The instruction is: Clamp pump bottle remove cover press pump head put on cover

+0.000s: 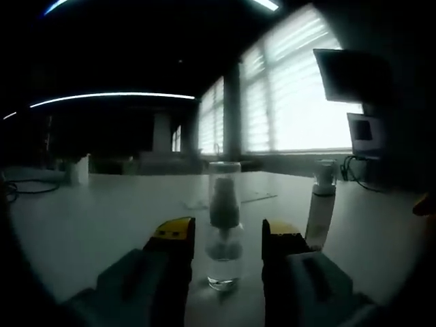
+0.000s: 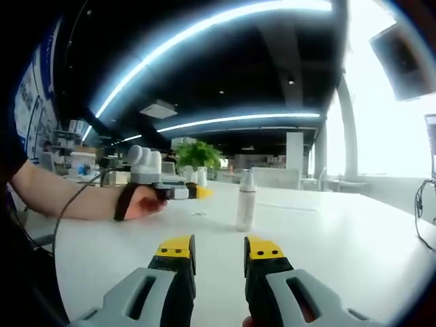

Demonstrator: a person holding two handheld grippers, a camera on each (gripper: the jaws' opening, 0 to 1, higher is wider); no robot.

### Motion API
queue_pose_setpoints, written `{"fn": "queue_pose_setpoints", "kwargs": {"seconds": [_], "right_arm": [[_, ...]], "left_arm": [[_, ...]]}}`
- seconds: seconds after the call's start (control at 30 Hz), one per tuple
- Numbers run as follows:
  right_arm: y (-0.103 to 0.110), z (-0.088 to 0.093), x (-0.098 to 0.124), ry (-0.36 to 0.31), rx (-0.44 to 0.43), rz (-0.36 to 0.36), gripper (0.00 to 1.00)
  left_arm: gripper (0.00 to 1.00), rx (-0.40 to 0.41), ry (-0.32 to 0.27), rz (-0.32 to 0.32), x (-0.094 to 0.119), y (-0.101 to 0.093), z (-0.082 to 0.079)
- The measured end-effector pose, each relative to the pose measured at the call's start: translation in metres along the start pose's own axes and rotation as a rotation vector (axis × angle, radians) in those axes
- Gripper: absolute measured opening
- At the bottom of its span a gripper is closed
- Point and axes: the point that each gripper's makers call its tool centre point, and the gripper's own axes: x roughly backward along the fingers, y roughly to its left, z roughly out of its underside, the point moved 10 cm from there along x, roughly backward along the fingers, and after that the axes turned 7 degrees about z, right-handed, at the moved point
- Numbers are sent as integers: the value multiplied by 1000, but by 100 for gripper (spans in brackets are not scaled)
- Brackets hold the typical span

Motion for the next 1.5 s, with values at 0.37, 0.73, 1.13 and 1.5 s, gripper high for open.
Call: {"fn": "queue_pose_setpoints", "kwargs": {"seconds": [0.37, 0.73, 1.13, 1.5], "right_arm": [[-1, 1, 0, -2, 2, 0, 23], [0, 1, 0, -1, 5, 2, 23], [1, 1, 0, 5, 15, 1, 23], [0, 0, 0, 2, 15, 1, 23]], "left_arm": [[27, 12, 36, -11, -11, 12, 6], [22, 19, 49, 0, -16, 8, 8], [15, 27, 48, 6, -13, 6, 8], [15, 32, 44, 8, -11, 7, 9]]}}
